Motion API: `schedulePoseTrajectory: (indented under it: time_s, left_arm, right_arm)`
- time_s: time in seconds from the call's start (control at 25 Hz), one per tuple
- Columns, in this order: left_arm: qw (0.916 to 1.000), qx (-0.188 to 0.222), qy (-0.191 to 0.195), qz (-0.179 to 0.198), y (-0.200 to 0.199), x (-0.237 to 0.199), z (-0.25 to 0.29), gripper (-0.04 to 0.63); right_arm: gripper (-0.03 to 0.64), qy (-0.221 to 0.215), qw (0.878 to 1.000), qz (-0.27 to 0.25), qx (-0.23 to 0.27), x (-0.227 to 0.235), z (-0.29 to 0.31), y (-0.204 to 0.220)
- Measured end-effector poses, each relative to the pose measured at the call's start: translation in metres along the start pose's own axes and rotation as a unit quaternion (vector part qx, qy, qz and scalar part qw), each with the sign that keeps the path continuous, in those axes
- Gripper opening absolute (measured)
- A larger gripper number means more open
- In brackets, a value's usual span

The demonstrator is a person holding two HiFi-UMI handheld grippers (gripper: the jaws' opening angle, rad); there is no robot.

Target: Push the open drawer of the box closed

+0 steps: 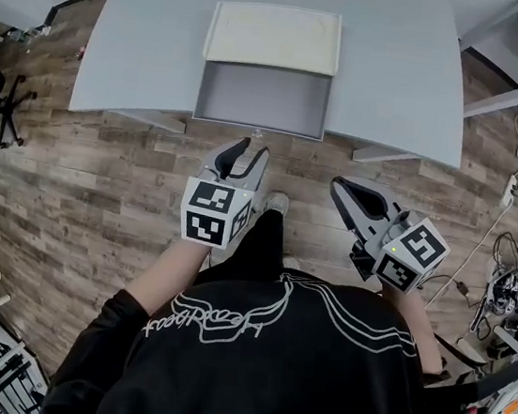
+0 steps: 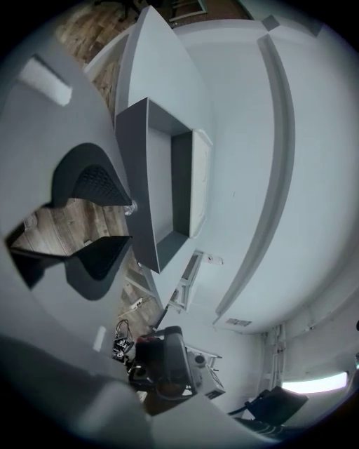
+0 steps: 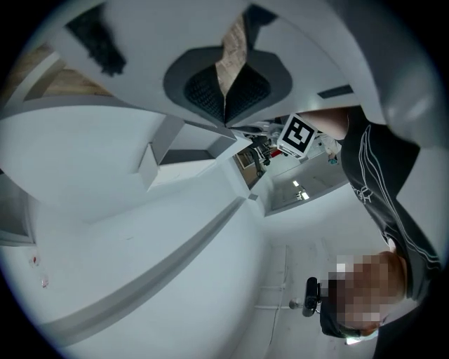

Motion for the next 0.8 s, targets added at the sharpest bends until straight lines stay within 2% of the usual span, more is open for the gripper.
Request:
schedulePoseTrajectory:
  time_s: [0.24, 0.52, 0.8]
  left_arm:
    - [0.9997, -0.021, -0.008, -0.007, 0.007, -0.012, 0.021, 0.135]
    - [0.9995, -0.024, -0.012, -0.015, 0.003, -0.018, 0.028, 0.081]
    - [0.9989, -0.029, -0.007, -0.036, 0.001, -0.018, 0.022, 0.078]
  right_arm:
    - [0.009, 0.000, 1.000, 0.015, -0.012, 0.010, 0.009, 0.008]
    - [0.009, -0.001, 0.999, 0.039, -0.016, 0.021, 0.019, 0.013]
    - [0.009, 0.008, 0.999, 0.029, -0.020, 0.030, 0.020, 0.008]
Point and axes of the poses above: the fingertips, and each gripper's own axes: z forward along the fingers, x to its right, y out of its underside, the point moved 3 cm from there along -z, backward along the fingers, and after that the axes turned 7 degrees about y, right-handed, at the moved point
